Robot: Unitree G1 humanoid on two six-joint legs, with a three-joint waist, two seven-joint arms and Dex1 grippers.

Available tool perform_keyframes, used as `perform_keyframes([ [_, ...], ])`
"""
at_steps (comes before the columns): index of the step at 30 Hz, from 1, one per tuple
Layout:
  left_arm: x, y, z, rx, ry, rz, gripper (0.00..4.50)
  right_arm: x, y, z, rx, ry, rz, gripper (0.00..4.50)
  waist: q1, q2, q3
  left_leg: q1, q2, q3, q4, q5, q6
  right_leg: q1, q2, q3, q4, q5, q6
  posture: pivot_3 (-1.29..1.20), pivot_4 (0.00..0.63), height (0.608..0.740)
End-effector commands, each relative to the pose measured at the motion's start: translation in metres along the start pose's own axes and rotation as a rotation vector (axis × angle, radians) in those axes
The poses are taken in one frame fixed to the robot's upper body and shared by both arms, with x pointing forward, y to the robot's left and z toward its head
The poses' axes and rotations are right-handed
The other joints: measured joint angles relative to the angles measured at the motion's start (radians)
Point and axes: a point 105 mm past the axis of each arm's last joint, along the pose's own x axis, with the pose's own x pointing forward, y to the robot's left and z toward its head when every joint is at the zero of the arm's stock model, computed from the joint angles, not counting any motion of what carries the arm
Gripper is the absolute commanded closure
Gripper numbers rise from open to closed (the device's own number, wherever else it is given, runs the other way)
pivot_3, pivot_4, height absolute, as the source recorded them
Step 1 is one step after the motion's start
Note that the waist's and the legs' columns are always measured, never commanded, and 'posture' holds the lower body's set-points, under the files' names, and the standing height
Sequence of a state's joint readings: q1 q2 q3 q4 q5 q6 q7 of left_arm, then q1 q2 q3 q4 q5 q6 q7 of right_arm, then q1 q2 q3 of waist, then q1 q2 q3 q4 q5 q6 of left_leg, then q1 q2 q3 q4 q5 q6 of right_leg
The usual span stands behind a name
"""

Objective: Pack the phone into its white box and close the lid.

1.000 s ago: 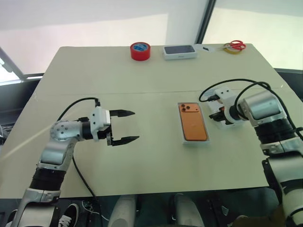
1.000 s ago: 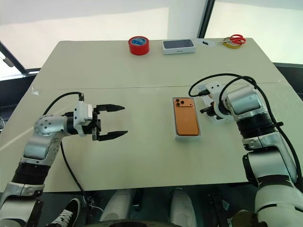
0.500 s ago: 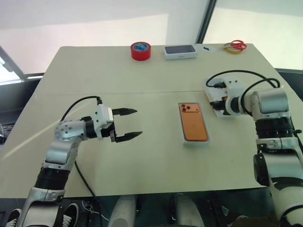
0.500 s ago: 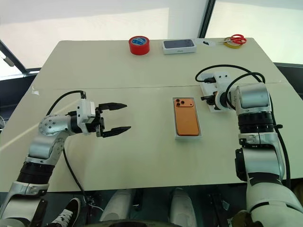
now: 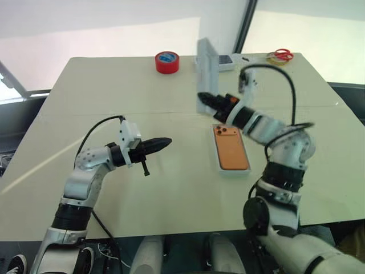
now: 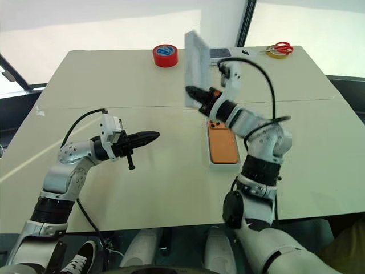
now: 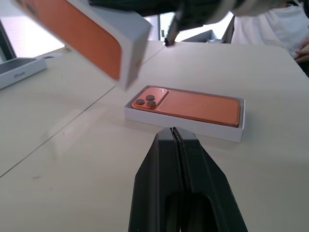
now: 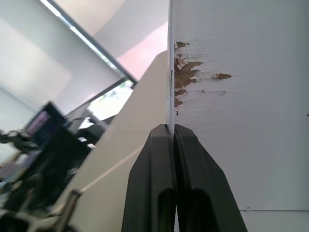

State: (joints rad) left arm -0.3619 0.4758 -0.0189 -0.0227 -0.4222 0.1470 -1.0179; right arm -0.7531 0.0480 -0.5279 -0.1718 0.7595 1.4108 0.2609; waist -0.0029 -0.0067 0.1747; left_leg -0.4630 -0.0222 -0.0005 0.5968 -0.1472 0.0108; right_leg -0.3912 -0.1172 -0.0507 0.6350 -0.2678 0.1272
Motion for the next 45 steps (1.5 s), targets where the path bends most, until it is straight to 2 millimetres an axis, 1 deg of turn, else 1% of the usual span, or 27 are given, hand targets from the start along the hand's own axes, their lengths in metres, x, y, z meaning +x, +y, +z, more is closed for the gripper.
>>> perform_keyframes([
  [1,0.003,0.002,0.017,0.051,-0.045,0.019,4.48,-0.019,0.026,-0.021,0.006,0.087,0.133,4.50,0.004,0.000,0.000,0.000,0.000,0.000,0.000,0.000,0.000,0.000,0.000,0.000,0.000,0.000,0.000,0.00,0.150,0.740],
  [2,0.002,0.002,0.018,0.051,-0.046,0.017,4.48,-0.022,0.028,-0.028,0.009,0.115,0.148,4.50,0.004,0.000,0.000,0.000,0.000,0.000,0.000,0.000,0.000,-0.001,0.000,0.001,0.000,0.000,0.000,0.00,0.150,0.740],
  [4,0.002,0.000,0.019,0.051,-0.046,0.007,4.48,-0.031,0.024,-0.043,0.052,0.160,0.168,4.50,0.003,0.000,0.000,0.000,0.000,0.000,0.000,0.000,0.000,-0.001,0.000,0.001,-0.001,0.000,0.000,0.00,0.150,0.740],
  [8,0.000,-0.003,0.016,0.039,-0.038,-0.008,4.48,-0.049,0.016,-0.057,0.136,0.231,0.187,4.50,0.001,0.001,0.000,0.000,0.000,0.000,-0.001,0.000,0.000,-0.001,-0.001,0.001,-0.002,-0.002,-0.003,0.00,0.150,0.740],
  [9,0.000,-0.003,0.015,0.038,-0.036,-0.008,4.48,-0.051,0.015,-0.058,0.153,0.240,0.190,4.50,-0.002,0.001,0.000,0.000,0.000,0.000,-0.001,0.000,0.000,-0.001,-0.001,0.001,-0.001,-0.002,-0.003,0.00,0.150,0.740],
  [12,0.004,-0.006,0.010,0.027,-0.025,-0.009,4.48,-0.055,0.007,-0.052,0.263,0.198,0.160,4.50,-0.010,0.001,0.000,0.000,0.001,0.000,-0.001,0.000,0.000,-0.001,-0.001,0.001,-0.001,-0.002,-0.003,0.00,0.150,0.740],
  [15,0.012,-0.014,0.002,-0.015,-0.021,-0.023,4.48,-0.061,-0.005,-0.051,0.340,0.207,0.091,4.50,-0.009,0.001,0.000,0.000,0.001,0.001,-0.001,0.000,0.000,0.000,-0.001,0.001,-0.002,-0.002,-0.003,0.00,0.150,0.740],
  [17,0.019,-0.020,-0.006,-0.034,-0.015,-0.032,4.48,-0.065,-0.009,-0.055,0.367,0.233,0.062,4.50,-0.007,0.001,0.000,0.000,0.001,0.001,-0.001,0.000,0.000,0.000,-0.001,0.001,-0.003,-0.002,-0.003,0.00,0.150,0.740],
  [20,0.038,-0.019,-0.022,-0.059,-0.011,-0.016,4.48,-0.069,-0.021,-0.058,0.402,0.239,0.001,4.50,-0.002,0.000,0.000,0.001,0.001,0.001,0.000,0.000,0.001,0.002,-0.001,0.001,-0.003,-0.002,-0.003,0.00,0.150,0.740],
  [21,0.046,-0.018,-0.024,-0.066,-0.018,-0.010,4.48,-0.070,-0.027,-0.057,0.406,0.234,-0.029,4.50,-0.001,0.000,0.000,0.001,0.001,0.001,0.000,0.000,0.001,0.002,-0.001,0.001,-0.003,-0.002,-0.003,0.00,0.150,0.740],
  [23,0.061,-0.018,-0.022,-0.064,-0.035,-0.013,4.48,-0.072,-0.032,-0.054,0.432,0.215,-0.031,4.50,0.006,0.000,0.000,0.000,0.001,0.001,0.001,0.000,0.001,0.002,-0.001,0.001,-0.003,-0.002,-0.003,0.00,0.150,0.740],
  [26,0.077,-0.019,-0.016,-0.081,-0.076,-0.024,4.50,-0.076,-0.033,-0.049,0.446,0.197,0.000,3.59,0.016,0.000,0.000,0.000,0.001,0.002,0.002,-0.001,0.002,0.002,-0.001,0.001,-0.003,0.000,-0.001,0.00,0.150,0.740],
  [28,0.084,-0.023,-0.016,-0.083,-0.081,-0.046,4.50,-0.081,-0.038,-0.049,0.424,0.214,-0.043,2.58,0.016,0.000,0.000,0.000,0.001,0.002,0.002,-0.001,0.002,0.002,-0.001,0.001,-0.003,0.000,-0.001,0.00,0.150,0.740],
  [29,0.088,-0.026,-0.019,-0.079,-0.073,-0.063,4.50,-0.084,-0.044,-0.042,0.434,0.189,-0.067,2.10,0.016,0.000,0.000,0.000,0.001,0.002,0.003,-0.001,0.002,0.002,-0.001,0.001,-0.003,0.000,-0.001,0.00,0.150,0.740],
  [30,0.091,-0.028,-0.021,-0.081,-0.069,-0.078,4.50,-0.087,-0.052,-0.034,0.427,0.163,-0.098,1.50,0.016,0.000,0.000,0.000,0.001,0.003,0.003,-0.001,0.003,0.002,-0.001,0.001,-0.004,0.000,-0.001,0.00,0.150,0.740],
  [31,0.095,-0.031,-0.022,-0.084,-0.069,-0.094,4.50,-0.093,-0.061,-0.026,0.372,0.146,-0.147,1.11,0.016,0.000,0.000,0.000,0.001,0.003,0.003,-0.001,0.003,0.002,-0.001,0.001,-0.004,0.000,-0.001,0.00,0.150,0.740],
  [34,0.106,-0.038,-0.023,-0.091,-0.074,-0.128,4.50,-0.114,-0.080,0.000,0.244,0.112,-0.252,1.11,0.018,0.000,0.000,-0.001,0.001,0.003,0.004,-0.002,0.003,0.002,-0.001,0.001,-0.004,-0.001,-0.001,0.00,0.150,0.740],
  [36,0.113,-0.042,-0.022,-0.084,-0.077,-0.139,4.50,-0.124,-0.084,0.012,0.123,0.131,-0.288,1.11,0.019,0.000,0.000,-0.002,0.001,0.003,0.007,-0.003,0.005,0.002,-0.001,0.000,-0.004,-0.002,-0.003,0.00,0.150,0.740],
  [38,0.120,-0.044,-0.019,-0.103,-0.095,-0.145,4.50,-0.131,-0.088,0.033,-0.012,0.107,-0.328,1.11,0.018,0.000,0.000,-0.005,0.001,0.002,0.012,-0.005,0.008,0.002,-0.001,-0.001,-0.004,-0.002,-0.003,0.00,0.150,0.740],
  [39,0.121,-0.045,-0.018,-0.105,-0.100,-0.145,4.50,-0.133,-0.091,0.040,-0.081,0.103,-0.352,1.11,0.017,0.000,0.000,-0.007,0.001,0.002,0.013,-0.006,0.009,0.001,-0.001,-0.001,-0.004,-0.002,-0.003,0.00,0.150,0.740],
  [40,0.122,-0.045,-0.018,-0.113,-0.102,-0.145,4.50,-0.134,-0.095,0.046,-0.195,0.105,-0.394,1.11,0.015,0.000,0.000,-0.008,0.001,0.002,0.015,-0.006,0.010,0.000,0.000,-0.001,-0.004,-0.001,-0.002,0.00,0.150,0.740],
  [43,0.117,-0.045,-0.023,-0.101,-0.082,-0.142,4.50,-0.129,-0.105,0.047,-0.501,0.159,-0.476,1.11,0.014,0.000,0.000,-0.010,0.001,0.003,0.017,-0.007,0.011,-0.001,0.000,-0.001,-0.004,0.000,0.000,0.00,0.150,0.740],
  [45,0.110,-0.041,-0.027,-0.102,-0.062,-0.136,4.50,-0.124,-0.110,0.044,-0.711,0.211,-0.521,1.11,0.014,0.000,0.000,-0.010,0.001,0.003,0.016,-0.007,0.011,-0.002,0.000,-0.001,-0.004,0.000,0.000,0.00,0.150,0.740],
])
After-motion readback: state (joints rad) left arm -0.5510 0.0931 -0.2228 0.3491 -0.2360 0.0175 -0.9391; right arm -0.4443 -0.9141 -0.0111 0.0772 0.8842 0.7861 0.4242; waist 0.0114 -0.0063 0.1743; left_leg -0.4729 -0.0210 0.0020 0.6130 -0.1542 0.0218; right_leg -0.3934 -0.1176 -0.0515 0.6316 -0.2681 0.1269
